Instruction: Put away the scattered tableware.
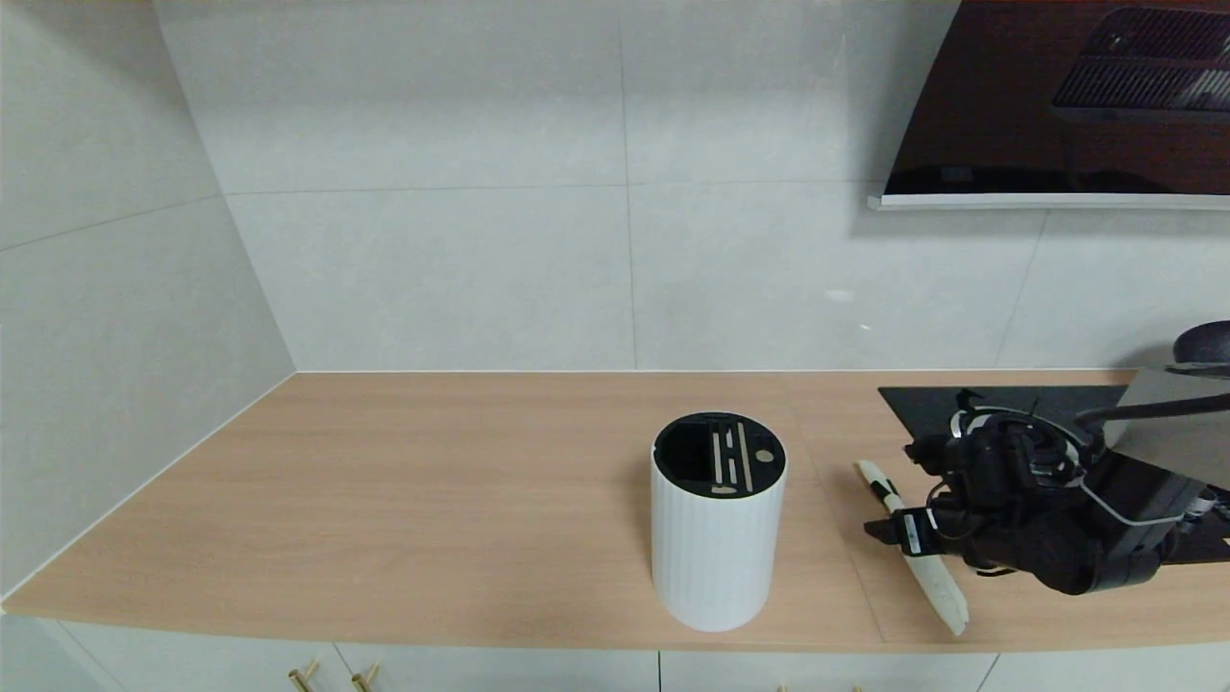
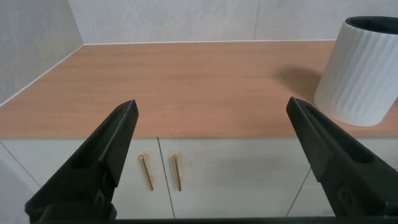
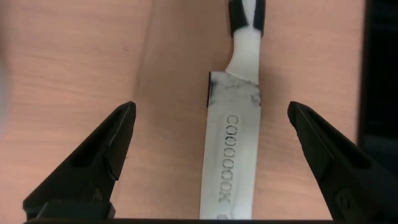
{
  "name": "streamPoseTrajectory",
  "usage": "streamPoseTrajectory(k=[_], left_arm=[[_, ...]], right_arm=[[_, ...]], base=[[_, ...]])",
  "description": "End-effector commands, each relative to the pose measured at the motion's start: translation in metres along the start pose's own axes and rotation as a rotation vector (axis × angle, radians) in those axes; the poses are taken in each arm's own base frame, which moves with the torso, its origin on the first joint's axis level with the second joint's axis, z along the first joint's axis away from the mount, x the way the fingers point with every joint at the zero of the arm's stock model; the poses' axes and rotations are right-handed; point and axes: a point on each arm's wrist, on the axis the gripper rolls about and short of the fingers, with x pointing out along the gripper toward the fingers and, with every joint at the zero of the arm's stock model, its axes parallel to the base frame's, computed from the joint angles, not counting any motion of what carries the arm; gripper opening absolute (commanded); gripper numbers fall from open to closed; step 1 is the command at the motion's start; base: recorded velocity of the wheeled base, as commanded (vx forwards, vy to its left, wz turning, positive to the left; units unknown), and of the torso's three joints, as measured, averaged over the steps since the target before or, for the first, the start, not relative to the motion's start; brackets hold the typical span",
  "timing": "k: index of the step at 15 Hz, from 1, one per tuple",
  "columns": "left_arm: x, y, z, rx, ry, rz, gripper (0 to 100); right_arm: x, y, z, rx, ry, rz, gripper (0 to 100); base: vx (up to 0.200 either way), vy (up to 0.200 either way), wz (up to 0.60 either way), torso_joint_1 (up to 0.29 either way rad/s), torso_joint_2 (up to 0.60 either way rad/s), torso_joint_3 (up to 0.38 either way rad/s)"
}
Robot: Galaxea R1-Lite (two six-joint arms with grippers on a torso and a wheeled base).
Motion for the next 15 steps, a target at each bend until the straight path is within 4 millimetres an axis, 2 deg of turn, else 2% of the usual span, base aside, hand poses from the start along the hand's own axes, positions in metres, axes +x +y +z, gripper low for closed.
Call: streamPoseTrajectory(k=[1, 9, 10, 15], left_arm=[[0.000, 0.000, 0.000, 0.000, 0.000, 0.000, 100], [0.000, 0.000, 0.000, 0.000, 0.000, 0.000, 100], [0.000, 0.000, 0.000, 0.000, -0.001, 0.000, 100], [0.000, 0.000, 0.000, 0.000, 0.000, 0.000, 100]], right_arm=[[0.016, -0.001, -0.012, 0.002, 0.021, -0.006, 100], [0.026, -0.007, -0.015, 0.014, 0.024, -0.036, 100], [0.026, -0.007, -0.015, 0.014, 0.026, -0.036, 0], [0.030, -0.007, -0.018, 0.012, 0.037, -0.036, 0]], base=[[0.000, 0.000, 0.00, 0.000, 0.00, 0.000], [0.000, 0.000, 0.00, 0.000, 0.00, 0.000], [0.000, 0.000, 0.00, 0.000, 0.00, 0.000], [0.000, 0.000, 0.00, 0.000, 0.00, 0.000]])
